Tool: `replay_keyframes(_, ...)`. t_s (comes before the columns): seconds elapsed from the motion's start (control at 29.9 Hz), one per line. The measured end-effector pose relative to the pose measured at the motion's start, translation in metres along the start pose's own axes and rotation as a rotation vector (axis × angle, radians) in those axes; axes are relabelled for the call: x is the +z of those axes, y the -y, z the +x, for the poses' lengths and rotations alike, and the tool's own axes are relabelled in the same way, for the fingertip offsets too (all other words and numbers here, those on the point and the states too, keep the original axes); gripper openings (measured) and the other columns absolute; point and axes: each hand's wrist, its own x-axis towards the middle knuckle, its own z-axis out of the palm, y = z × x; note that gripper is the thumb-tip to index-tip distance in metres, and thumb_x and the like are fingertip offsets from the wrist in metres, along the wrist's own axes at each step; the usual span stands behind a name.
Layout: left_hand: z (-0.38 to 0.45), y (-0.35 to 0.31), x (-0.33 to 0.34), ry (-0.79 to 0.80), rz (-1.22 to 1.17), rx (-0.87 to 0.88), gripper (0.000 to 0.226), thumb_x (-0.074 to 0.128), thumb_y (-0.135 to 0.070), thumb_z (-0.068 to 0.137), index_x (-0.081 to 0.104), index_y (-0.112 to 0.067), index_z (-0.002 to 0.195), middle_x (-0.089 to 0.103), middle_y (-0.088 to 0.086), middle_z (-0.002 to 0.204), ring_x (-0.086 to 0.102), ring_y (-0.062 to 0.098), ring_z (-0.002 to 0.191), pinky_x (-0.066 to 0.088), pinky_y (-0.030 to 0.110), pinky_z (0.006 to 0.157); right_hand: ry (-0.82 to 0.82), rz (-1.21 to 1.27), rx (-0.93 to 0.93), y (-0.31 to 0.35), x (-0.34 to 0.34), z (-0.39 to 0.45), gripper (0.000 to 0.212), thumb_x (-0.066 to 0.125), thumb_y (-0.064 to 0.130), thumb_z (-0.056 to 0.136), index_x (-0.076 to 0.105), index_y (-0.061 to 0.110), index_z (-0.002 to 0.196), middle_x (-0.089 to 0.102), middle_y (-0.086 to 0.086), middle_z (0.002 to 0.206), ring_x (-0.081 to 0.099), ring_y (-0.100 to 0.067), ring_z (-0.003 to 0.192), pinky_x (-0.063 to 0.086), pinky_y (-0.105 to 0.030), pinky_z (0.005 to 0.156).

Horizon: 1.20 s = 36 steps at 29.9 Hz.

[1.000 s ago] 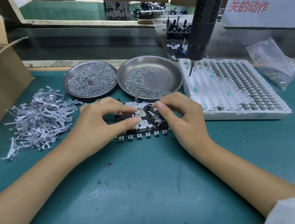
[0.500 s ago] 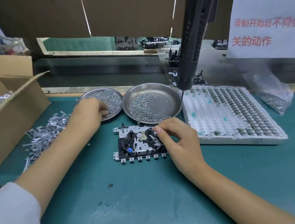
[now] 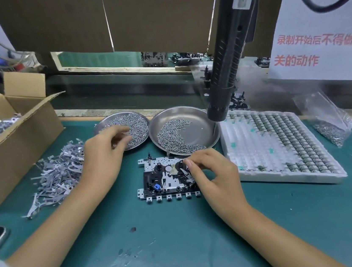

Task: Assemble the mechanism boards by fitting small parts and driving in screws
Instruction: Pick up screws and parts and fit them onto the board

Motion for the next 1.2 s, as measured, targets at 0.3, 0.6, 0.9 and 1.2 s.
replay_keyframes(0.3,-0.020,-0.019,0.013,0.012,-0.398,-0.074,0.023,0.073,-0.012,0.080,0.068,-0.034,0.079,0.070,-0.020,0.075,0.063,-0.005,0.070,0.047,0.006,0.071,0.305,-0.608,0.147,-0.009,-0.002,0.067,0.029,0.056,0.004,0.091,0.063,0.004,0.118,0.066,-0.013,0.114,0.060,-0.029,0.104,0.046,-0.036,0.093)
replay_keyframes(0.6,-0.035,-0.031,0.020,0.010,-0.486,-0.065,0.017,0.075,-0.014,0.078,0.072,-0.030,0.082,0.072,-0.018,0.080,0.066,0.001,0.076,0.049,0.013,0.076,0.371,-0.610,0.344,-0.012,0.003,0.093,0.015,0.070,-0.003,0.078,0.075,0.005,0.090,0.073,-0.012,0.091,0.066,-0.024,0.089,0.052,-0.035,0.084)
replay_keyframes(0.9,-0.044,-0.035,0.026,0.031,-0.542,-0.028,0.015,0.078,-0.014,0.074,0.074,-0.026,0.083,0.072,-0.019,0.081,0.066,-0.002,0.075,0.046,0.007,0.074,0.142,-0.297,0.314,-0.016,-0.007,0.076,0.013,0.071,0.002,0.080,0.075,0.004,0.092,0.073,-0.007,0.089,0.061,-0.008,0.074,0.040,-0.001,0.069)
replay_keyframes(1.2,-0.049,-0.039,0.030,0.012,-0.615,0.048,0.022,0.079,-0.022,0.069,0.072,-0.031,0.088,0.072,-0.016,0.084,0.068,0.000,0.080,0.046,0.008,0.077,0.003,0.705,0.585,0.014,-0.006,0.044,0.017,0.071,-0.007,0.074,0.071,0.007,0.085,0.073,-0.011,0.076,0.072,-0.019,0.073,0.054,-0.019,0.066)
